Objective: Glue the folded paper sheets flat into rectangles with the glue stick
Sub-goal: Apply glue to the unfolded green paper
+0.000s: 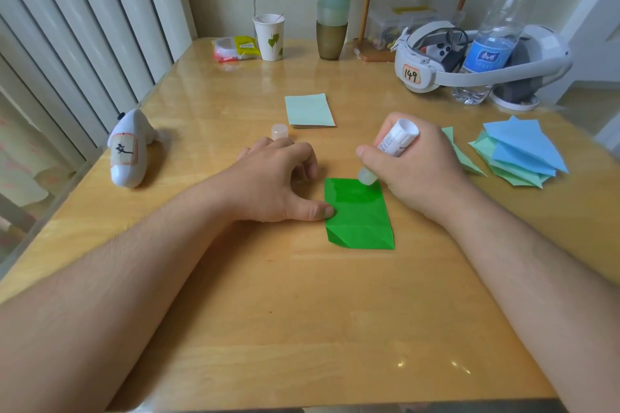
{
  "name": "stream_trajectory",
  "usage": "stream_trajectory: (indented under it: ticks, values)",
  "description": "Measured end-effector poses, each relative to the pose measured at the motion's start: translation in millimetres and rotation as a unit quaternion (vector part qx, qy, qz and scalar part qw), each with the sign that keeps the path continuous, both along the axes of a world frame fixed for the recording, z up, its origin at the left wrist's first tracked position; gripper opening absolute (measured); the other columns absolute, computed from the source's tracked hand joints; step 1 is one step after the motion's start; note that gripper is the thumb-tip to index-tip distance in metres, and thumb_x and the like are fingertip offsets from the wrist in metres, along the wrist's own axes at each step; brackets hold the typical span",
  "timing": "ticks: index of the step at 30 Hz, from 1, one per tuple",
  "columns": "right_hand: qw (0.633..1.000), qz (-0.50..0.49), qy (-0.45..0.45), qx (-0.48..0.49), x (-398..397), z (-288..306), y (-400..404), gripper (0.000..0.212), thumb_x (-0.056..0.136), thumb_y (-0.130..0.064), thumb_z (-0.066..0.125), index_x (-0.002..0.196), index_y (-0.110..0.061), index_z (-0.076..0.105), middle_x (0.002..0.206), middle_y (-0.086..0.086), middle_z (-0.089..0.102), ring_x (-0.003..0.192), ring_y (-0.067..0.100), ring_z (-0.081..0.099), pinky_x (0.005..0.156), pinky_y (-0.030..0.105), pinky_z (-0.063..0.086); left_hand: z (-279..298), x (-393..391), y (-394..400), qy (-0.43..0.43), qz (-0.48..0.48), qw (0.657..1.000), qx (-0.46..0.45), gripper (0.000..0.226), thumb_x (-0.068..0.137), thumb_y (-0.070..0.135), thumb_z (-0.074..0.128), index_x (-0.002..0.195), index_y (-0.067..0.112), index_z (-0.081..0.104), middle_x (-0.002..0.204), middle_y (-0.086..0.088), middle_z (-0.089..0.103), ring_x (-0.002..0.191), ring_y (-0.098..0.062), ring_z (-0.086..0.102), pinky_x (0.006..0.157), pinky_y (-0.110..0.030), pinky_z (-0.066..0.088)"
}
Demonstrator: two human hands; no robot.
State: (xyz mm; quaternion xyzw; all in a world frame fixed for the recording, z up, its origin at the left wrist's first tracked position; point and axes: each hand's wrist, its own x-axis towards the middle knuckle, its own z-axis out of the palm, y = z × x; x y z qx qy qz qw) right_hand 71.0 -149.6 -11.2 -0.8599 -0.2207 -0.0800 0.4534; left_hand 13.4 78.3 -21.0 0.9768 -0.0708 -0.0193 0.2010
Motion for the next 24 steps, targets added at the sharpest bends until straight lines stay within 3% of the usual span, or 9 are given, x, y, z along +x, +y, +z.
stream_trajectory:
  ticks: [5,13,17,24]
  values:
    - [0.998,0.06,0.023,-0.021,-12,-3,18,0.03,0.082,-0.031,0.083,0.072,-0.019,0.058,0.054,-0.016,0.055,0.054,0.004,0.047,0.051,0.015,0.035,-1,-1,-1,-0.002,0.005,1.0,0.007,0.065,0.051,0.087,0.056,0.098,0.043,0.049,0.102,0.02,0.047,0.106,-0.015,0.041,0.102,-0.041,0.04]
    - [0.992,0.098,0.037,-0.064,-15,-5,23,0.029,0.079,-0.034,0.083,0.072,-0.021,0.058,0.057,-0.014,0.057,0.055,0.004,0.047,0.051,0.017,0.035,0,-1,-1,0.002,0.005,1.0,0.003,0.065,0.048,0.087,0.056,0.097,0.044,0.049,0.1,0.021,0.046,0.104,-0.013,0.04,0.101,-0.04,0.039]
    - [0.989,0.11,0.055,-0.077,-12,-4,18,0.031,0.078,-0.037,0.083,0.073,-0.019,0.058,0.059,-0.011,0.056,0.056,0.006,0.046,0.053,0.025,0.038,-1,-2,-1,0.0,0.005,1.0,-0.005,0.062,0.047,0.086,0.057,0.093,0.045,0.048,0.1,0.022,0.046,0.104,-0.013,0.041,0.1,-0.038,0.039]
    - [0.99,0.099,0.057,-0.083,-8,-1,-3,0.032,0.078,-0.028,0.083,0.071,-0.016,0.055,0.058,-0.011,0.052,0.056,0.007,0.043,0.054,0.028,0.037,0,-2,0,0.0,0.003,1.0,0.001,0.063,0.048,0.087,0.056,0.093,0.044,0.049,0.101,0.022,0.046,0.105,-0.013,0.041,0.101,-0.038,0.039]
